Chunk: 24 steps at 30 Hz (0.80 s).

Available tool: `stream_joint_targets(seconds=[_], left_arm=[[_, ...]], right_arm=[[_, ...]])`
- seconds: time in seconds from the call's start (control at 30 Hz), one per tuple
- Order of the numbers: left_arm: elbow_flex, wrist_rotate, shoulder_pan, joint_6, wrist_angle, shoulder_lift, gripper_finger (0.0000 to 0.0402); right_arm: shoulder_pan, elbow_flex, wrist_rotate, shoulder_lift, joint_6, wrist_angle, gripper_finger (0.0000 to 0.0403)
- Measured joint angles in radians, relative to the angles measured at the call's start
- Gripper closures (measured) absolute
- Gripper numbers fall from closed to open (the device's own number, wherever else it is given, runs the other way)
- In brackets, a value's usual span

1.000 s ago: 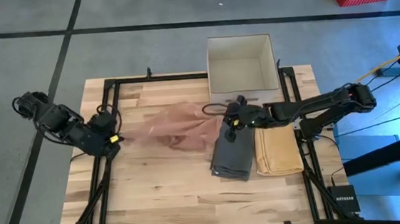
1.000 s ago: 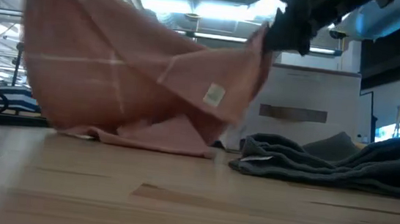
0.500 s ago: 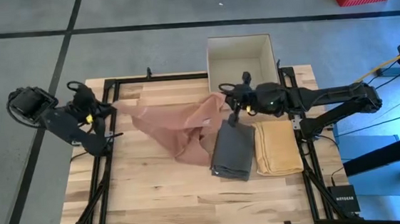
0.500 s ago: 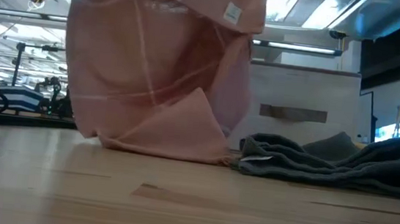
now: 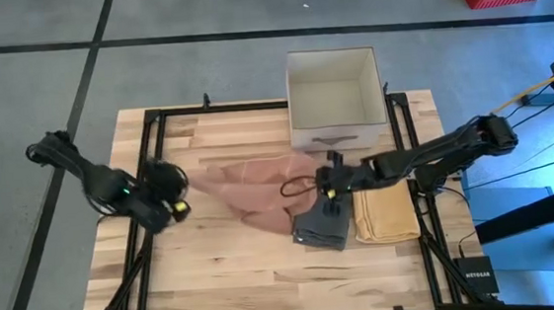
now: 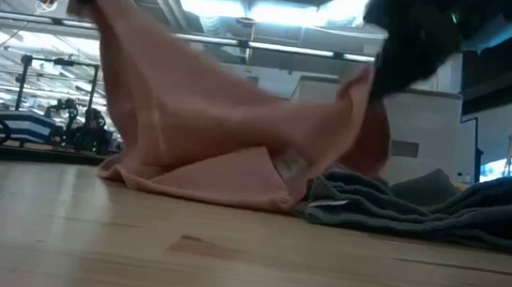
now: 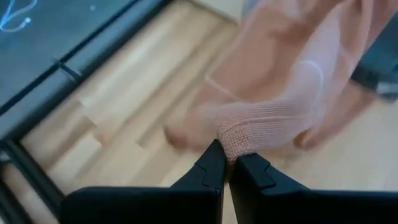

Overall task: Fold towel
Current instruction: Fold the brown towel

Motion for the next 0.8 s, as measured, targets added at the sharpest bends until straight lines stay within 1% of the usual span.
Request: stream_joint_targets(seconds=[0.1, 0.17, 0.23, 0.3, 0.37, 0.43, 0.47, 0.5, 0.53, 0.6, 0.7, 0.8], left_arm=[[-0.093, 0.05, 0.0, -0.002, 0.103, 0.036, 0.0396], [-0.116, 0.105, -0.002, -0.001, 0.155, 0.059, 0.0396], [-0.107, 0.171, -0.011, 0.019, 0.189, 0.074, 0.0396], [-0.066, 0.201, -0.025, 0.046, 0.224, 0.072, 0.0396], [-0.024, 0.237, -0.041, 0.063, 0.264, 0.057, 0.0396], [0.005, 0.318, -0.049, 0.103, 0.327, 0.032, 0.0396], [0.012, 0.339, -0.049, 0.139, 0.362, 0.018, 0.0396], [0.012, 0.342, -0.049, 0.164, 0.386, 0.003, 0.0396], [0.012, 0.334, -0.047, 0.186, 0.39, -0.012, 0.0396], [-0.008, 0.274, -0.037, 0.189, 0.378, -0.035, 0.0396], [-0.079, 0.199, -0.016, 0.156, 0.336, -0.042, 0.0396], [-0.178, 0.188, 0.01, 0.122, 0.33, -0.04, 0.0396]], right_arm=[[0.03, -0.079, -0.001, 0.014, 0.013, 0.1, 0.0393], [0.052, -0.079, -0.025, 0.014, 0.027, 0.115, 0.0393], [0.072, -0.052, -0.085, 0.0, 0.034, 0.115, 0.0393], [0.081, -0.008, -0.181, -0.02, 0.06, 0.119, 0.0393], [0.084, 0.037, -0.334, -0.034, 0.133, 0.135, 0.0393], [0.081, 0.071, -0.506, -0.035, 0.231, 0.138, 0.0393], [0.076, 0.076, -0.573, -0.034, 0.244, 0.141, 0.0393], [0.076, 0.075, -0.613, -0.034, 0.248, 0.135, 0.0393], [0.078, 0.068, -0.622, -0.034, 0.246, 0.129, 0.0393], [0.078, 0.03, -0.578, -0.034, 0.241, 0.115, 0.0393], [0.077, -0.065, -0.397, -0.032, 0.225, 0.104, 0.0393], [0.077, -0.155, -0.216, -0.032, 0.187, 0.086, 0.0393]])
